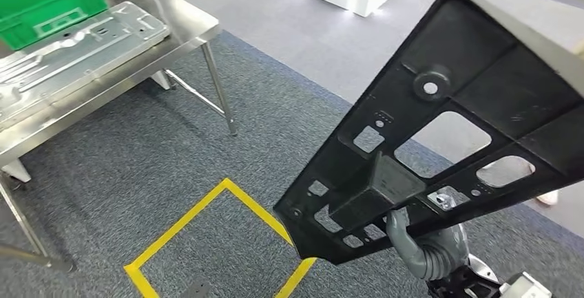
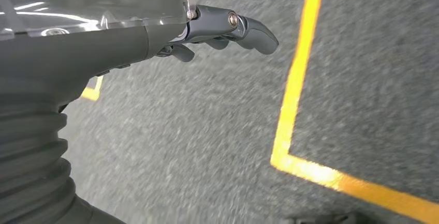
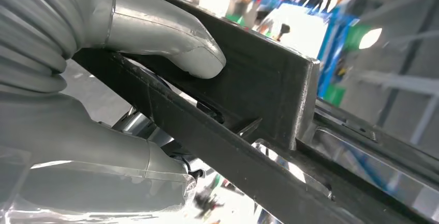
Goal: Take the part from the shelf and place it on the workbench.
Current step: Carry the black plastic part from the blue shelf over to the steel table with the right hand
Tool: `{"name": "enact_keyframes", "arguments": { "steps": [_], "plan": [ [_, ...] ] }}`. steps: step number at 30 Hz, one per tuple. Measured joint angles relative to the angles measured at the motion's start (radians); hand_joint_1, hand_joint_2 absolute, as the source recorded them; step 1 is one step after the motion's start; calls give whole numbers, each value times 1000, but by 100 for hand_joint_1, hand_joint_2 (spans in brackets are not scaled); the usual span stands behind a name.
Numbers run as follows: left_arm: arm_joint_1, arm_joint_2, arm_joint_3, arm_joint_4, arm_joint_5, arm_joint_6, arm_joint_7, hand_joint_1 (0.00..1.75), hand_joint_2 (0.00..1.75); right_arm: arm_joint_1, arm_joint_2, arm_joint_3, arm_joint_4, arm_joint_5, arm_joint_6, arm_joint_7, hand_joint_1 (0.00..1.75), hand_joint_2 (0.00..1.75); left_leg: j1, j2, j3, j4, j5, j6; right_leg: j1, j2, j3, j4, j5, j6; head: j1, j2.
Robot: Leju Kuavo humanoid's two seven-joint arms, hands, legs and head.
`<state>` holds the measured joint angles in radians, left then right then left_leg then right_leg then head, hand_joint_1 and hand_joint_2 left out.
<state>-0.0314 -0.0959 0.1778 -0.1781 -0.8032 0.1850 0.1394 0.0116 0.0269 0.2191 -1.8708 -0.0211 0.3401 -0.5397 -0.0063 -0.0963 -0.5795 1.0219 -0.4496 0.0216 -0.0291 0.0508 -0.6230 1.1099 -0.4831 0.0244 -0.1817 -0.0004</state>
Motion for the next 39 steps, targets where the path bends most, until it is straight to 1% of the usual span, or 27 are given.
{"name": "enact_keyframes", "arguments": {
  "steps": [2, 4, 6, 8, 10, 11, 12, 13, 15, 16, 17, 19, 20, 22, 24, 25, 26, 27, 28, 29, 31, 33, 34, 35, 36, 38, 39],
  "plan": [
    [-3, -4, 6, 0, 10, -17, 45, 0, 175, -52, 22, 28, 36, -27, 33, 18, 175, 175, 2, -17, -15, 13, -7, -12, -2, 32, 16, -49, 11, -3, 0, 0],
    [-4, -8, 22, 0, 41, 1, 90, 0, 175, -121, 61, 66, 87, -70, 81, 58, 175, 175, 6, -30, -24, 13, -6, -24, 2, 20, 15, -52, 12, -15, 0, 0],
    [-7, -16, 54, 0, 93, 66, 123, 0, 175, -199, 112, 129, 144, -127, 122, 102, 175, 175, 6, 4, -37, 40, -21, -36, 1, 1, 16, -56, 14, -29, -1, 0],
    [-15, -25, 98, 0, 135, 143, 132, 0, 175, -272, 157, 213, 206, -182, 129, 123, 175, 175, 6, 61, -88, 140, -71, -47, 4, -26, 19, -59, 13, -39, -2, 0],
    [-21, -30, 137, 0, 152, 185, 128, 0, 175, -323, 181, 288, 259, -217, 114, 123, 175, 175, 10, 83, -155, 262, -118, -53, 10, -58, 21, -59, 9, -43, -2, 0],
    [-20, -32, 152, 0, 155, 194, 125, 0, 175, -340, 186, 316, 280, -229, 108, 121, 175, 175, 10, 86, -172, 287, -118, -54, 12, -75, 22, -59, 6, -44, -2, 0],
    [-17, -34, 164, 0, 158, 201, 120, 0, 175, -357, 190, 340, 298, -242, 104, 118, 175, 175, 10, 89, -170, 277, -101, -52, 14, -90, 25, -59, 3, -44, -2, 0],
    [-13, -35, 175, 0, 160, 207, 114, 0, 175, -374, 192, 361, 313, -256, 101, 115, 175, 175, 10, 95, -146, 227, -67, -49, 16, -104, 29, -59, -1, -45, -2, 0],
    [-9, -37, 192, 0, 162, 214, 102, 0, 175, -411, 196, 399, 342, -284, 93, 111, 175, 175, 1, 135, -77, 88, -4, -36, 20, -127, 39, -60, -8, -42, -2, 0],
    [-8, -40, 198, 0, 160, 213, 99, 0, 175, -429, 198, 417, 356, -294, 87, 109, 175, 175, -5, 154, -54, 39, 12, -28, 22, -136, 43, -62, -11, -39, -2, 0],
    [-8, -42, 203, 0, 157, 208, 98, 0, 175, -445, 201, 433, 369, -301, 79, 107, 175, 175, -10, 166, -43, 15, 15, -21, 24, -144, 46, -64, -13, -36, -2, 0],
    [-5, -47, 209, 0, 149, 193, 98, 0, 175, -468, 206, 464, 393, -312, 61, 102, 175, 175, -14, 153, -39, 7, 13, -10, 25, -161, 54, -70, -17, -26, -2, 0],
    [-3, -51, 210, 0, 146, 185, 100, 0, 175, -477, 208, 477, 402, -315, 53, 101, 175, 175, -12, 142, -34, 0, 16, -6, 24, -157, 58, -67, -21, -21, -1, 0],
    [-1, -56, 213, 0, 144, 173, 105, 0, 175, -494, 212, 496, 413, -318, 41, 98, 175, 175, -4, 120, -21, -15, 21, 4, 23, -117, 44, -21, -50, -13, -1, 0],
    [-4, -60, 213, 0, 144, 161, 108, 0, 175, -503, 211, 508, 423, -320, 32, 95, 175, 175, 0, 96, -17, -18, 22, 11, 20, -69, -19, 98, -105, -11, -1, 0],
    [-5, -61, 214, 0, 145, 156, 109, 0, 175, -504, 209, 513, 429, -320, 28, 94, 175, 175, 0, 82, -17, -17, 21, 13, 19, -60, -56, 159, -125, -10, -1, 0],
    [-5, -62, 215, 0, 145, 153, 109, 0, 175, -505, 207, 518, 434, -321, 23, 94, 175, 175, 0, 66, -16, -15, 19, 13, 19, -56, -83, 197, -129, -9, -1, 0],
    [-3, -63, 217, 0, 145, 151, 108, 0, 175, -506, 206, 522, 439, -323, 18, 94, 175, 175, 1, 51, -15, -13, 17, 13, 18, -55, -94, 199, -111, -9, -1, 0],
    [-1, -64, 218, 0, 146, 150, 106, 0, 175, -509, 205, 527, 442, -326, 13, 94, 175, 175, 1, 35, -14, -9, 14, 11, 17, -53, -86, 163, -75, -9, -1, 0],
    [0, -64, 220, 0, 145, 151, 102, 0, 175, -512, 205, 531, 444, -328, 8, 94, 175, 175, 2, 21, -12, -4, 9, 8, 16, -43, -62, 97, -30, -11, -1, 0],
    [1, -66, 221, 0, 145, 156, 91, 0, 175, -519, 203, 540, 447, -334, -3, 93, 175, 175, 2, -5, -15, 8, 0, 0, 12, 0, -17, -18, 24, -13, -1, 0],
    [2, -67, 223, 0, 146, 165, 79, 0, 175, -524, 201, 548, 450, -339, -13, 92, 175, 175, 7, -23, -22, 13, -4, -12, 12, 24, -2, -55, 26, -15, -1, 0],
    [3, -68, 225, 0, 147, 170, 74, 0, 175, -527, 200, 551, 452, -341, -17, 92, 175, 175, 11, -32, -24, 12, -4, -18, 14, 17, 0, -60, 26, -19, -1, 0],
    [6, -68, 228, 0, 149, 176, 70, 0, 175, -531, 200, 556, 453, -342, -21, 92, 175, 175, 14, -31, -25, 12, -6, -24, 14, 8, 5, -65, 27, -23, -1, 0],
    [8, -69, 231, 0, 152, 182, 67, 0, 175, -536, 200, 560, 454, -344, -23, 92, 175, 175, 13, -14, -29, 21, -12, -31, 12, -2, 10, -70, 27, -29, -2, 0],
    [6, -72, 237, 0, 155, 195, 61, 0, 175, -545, 200, 565, 456, -347, -25, 89, 175, 175, 12, 42, -64, 93, -46, -41, 8, -29, 22, -80, 25, -38, -3, 0],
    [4, -74, 238, 0, 157, 203, 56, 0, 175, -546, 198, 566, 458, -348, -28, 85, 175, 175, 13, 67, -97, 153, -70, -47, 9, -42, 27, -82, 22, -41, -3, 0]
  ]
}}
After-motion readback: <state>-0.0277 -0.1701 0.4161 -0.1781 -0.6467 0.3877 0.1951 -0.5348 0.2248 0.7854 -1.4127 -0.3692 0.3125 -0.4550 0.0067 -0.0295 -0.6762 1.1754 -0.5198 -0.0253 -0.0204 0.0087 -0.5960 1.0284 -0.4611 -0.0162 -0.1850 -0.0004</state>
